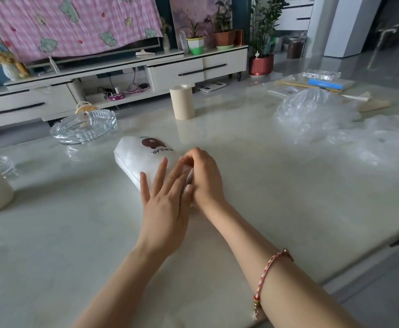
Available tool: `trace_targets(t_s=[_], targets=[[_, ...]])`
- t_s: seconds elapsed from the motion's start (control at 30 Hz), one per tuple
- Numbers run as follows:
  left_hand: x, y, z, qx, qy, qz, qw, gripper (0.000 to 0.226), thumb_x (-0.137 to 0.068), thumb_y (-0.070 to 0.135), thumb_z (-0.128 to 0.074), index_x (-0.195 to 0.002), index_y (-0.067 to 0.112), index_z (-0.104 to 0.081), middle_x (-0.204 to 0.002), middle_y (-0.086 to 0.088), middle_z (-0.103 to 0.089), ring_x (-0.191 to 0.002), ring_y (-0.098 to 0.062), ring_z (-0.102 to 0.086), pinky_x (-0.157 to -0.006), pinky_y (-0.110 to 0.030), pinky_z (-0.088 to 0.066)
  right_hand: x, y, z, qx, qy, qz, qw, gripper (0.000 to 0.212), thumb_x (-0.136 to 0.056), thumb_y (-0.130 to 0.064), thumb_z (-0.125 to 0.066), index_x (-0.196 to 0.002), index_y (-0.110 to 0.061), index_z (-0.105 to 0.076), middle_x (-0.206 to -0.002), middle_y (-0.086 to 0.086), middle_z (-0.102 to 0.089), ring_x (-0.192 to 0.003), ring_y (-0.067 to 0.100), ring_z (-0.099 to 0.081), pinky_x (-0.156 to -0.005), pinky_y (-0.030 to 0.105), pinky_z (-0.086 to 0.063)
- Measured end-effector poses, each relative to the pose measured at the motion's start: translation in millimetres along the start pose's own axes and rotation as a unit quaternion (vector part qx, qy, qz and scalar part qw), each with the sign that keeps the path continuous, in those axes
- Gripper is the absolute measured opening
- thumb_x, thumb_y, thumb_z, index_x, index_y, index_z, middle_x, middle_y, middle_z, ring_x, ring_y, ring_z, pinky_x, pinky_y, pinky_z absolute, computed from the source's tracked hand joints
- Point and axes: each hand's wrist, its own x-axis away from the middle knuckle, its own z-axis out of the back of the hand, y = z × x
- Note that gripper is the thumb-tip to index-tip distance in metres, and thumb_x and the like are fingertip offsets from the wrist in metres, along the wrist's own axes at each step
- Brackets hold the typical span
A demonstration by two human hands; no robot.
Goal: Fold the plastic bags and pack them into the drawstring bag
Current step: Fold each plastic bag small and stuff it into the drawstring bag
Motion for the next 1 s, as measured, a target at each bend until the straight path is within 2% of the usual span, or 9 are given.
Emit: trace_targets(t_s=[0.17, 0.27, 0.33, 0.47, 0.57, 0.63, 0.7, 0.8, 1.0], targets=[[9, -23, -6, -0.123, -0.010, 0.016, 0.992, 0.057, -0.098, 0.046, -0.018, -0.139, 0.016, -0.045, -0.151, 0.003, -0.027, -0.143, -0.018, -0.010, -0.112, -0.049, 0.002, 15, 10, 19, 0.051, -0.112, 0.032, 0.992, 0.049, -0.078, -0.006, -0.063, -0.126, -0.010, -0.051, -0.122, 0.011, -0.056, -0.113, 0.028, -0.049, -0.099, 0.034, -0.037], [9, -24, -10, -0.159, 0.000, 0.108, 0.981, 0.061, -0.090, 0.042, -0.026, -0.141, 0.013, -0.041, -0.155, -0.004, -0.024, -0.144, -0.027, -0.009, -0.109, -0.059, 0.005, 34, 37, 72, 0.073, -0.044, 0.024, 0.996, 0.048, -0.083, -0.013, -0.065, -0.127, -0.007, -0.050, -0.125, 0.011, -0.054, -0.116, 0.028, -0.047, -0.097, 0.022, -0.029], [8, -18, -8, -0.166, 0.010, 0.130, 0.977, 0.062, -0.088, 0.037, -0.032, -0.140, 0.006, -0.041, -0.154, -0.011, -0.025, -0.144, -0.032, -0.006, -0.107, -0.059, 0.013, 37, 68, 120, 0.169, 0.058, 0.040, 0.983, 0.044, -0.078, -0.009, -0.063, -0.120, -0.002, -0.055, -0.117, 0.017, -0.059, -0.108, 0.036, -0.054, -0.092, 0.026, -0.031], [5, 15, -6, -0.165, 0.022, -0.007, 0.986, 0.056, -0.087, 0.028, -0.035, -0.135, 0.000, -0.041, -0.148, -0.020, -0.032, -0.141, -0.034, -0.011, -0.110, -0.048, 0.017, 30, 124, 214, 0.339, 0.224, -0.065, 0.911, 0.046, -0.073, 0.004, -0.058, -0.119, -0.003, -0.057, -0.122, 0.022, -0.055, -0.111, 0.043, -0.050, -0.090, 0.044, -0.037], [7, 52, -23, -0.121, 0.013, -0.085, 0.989, 0.047, -0.086, 0.023, -0.040, -0.127, 0.003, -0.049, -0.145, -0.020, -0.038, -0.139, -0.032, -0.019, -0.113, -0.050, 0.003, 24, 147, 246, 0.396, 0.166, -0.189, 0.883, 0.061, -0.086, -0.009, -0.057, -0.142, -0.009, -0.033, -0.143, 0.021, -0.035, -0.126, 0.039, -0.037, -0.099, 0.045, -0.030], [11, 71, -37, -0.093, -0.008, -0.074, 0.993, 0.043, -0.084, 0.024, -0.040, -0.118, 0.004, -0.057, -0.137, -0.022, -0.047, -0.135, -0.032, -0.024, -0.113, -0.052, -0.007, 18, 155, 251, 0.401, 0.136, -0.233, 0.875, 0.064, -0.089, -0.017, -0.055, -0.144, -0.007, -0.025, -0.136, 0.025, -0.041, -0.121, 0.041, -0.040, -0.097, 0.044, -0.032], [14, 78, -49, -0.082, -0.038, -0.057, 0.994, 0.040, -0.083, 0.026, -0.038, -0.108, 0.006, -0.062, -0.128, -0.023, -0.055, -0.131, -0.032, -0.028, -0.108, -0.059, -0.016, 14, 157, 250, 0.415, 0.139, -0.247, 0.865, 0.054, -0.091, -0.020, -0.053, -0.139, -0.004, -0.035, -0.125, 0.027, -0.048, -0.116, 0.042, -0.044, -0.093, 0.044, -0.035], [16, 71, -51, -0.040, -0.070, -0.023, 0.996, 0.039, -0.082, 0.028, -0.037, -0.097, 0.007, -0.065, -0.118, -0.022, -0.061, -0.123, -0.040, -0.047, -0.096, -0.062, -0.030, 15, 157, 249, 0.425, 0.153, -0.219, 0.865, 0.025, -0.091, -0.013, -0.049, -0.108, 0.000, -0.062, -0.109, 0.027, -0.057, -0.102, 0.043, -0.052, -0.085, 0.043, -0.041], [13, 59, -38, 0.093, -0.051, 0.065, 0.992, 0.031, -0.081, 0.019, -0.044, -0.095, 0.003, -0.067, -0.109, -0.016, -0.064, -0.114, -0.039, -0.054, -0.094, -0.023, -0.031, 36, 140, 236, 0.374, 0.111, -0.112, 0.914, 0.013, -0.084, -0.003, -0.053, -0.083, 0.000, -0.065, -0.089, 0.022, -0.060, -0.087, 0.039, -0.056, -0.071, 0.040, -0.043]])
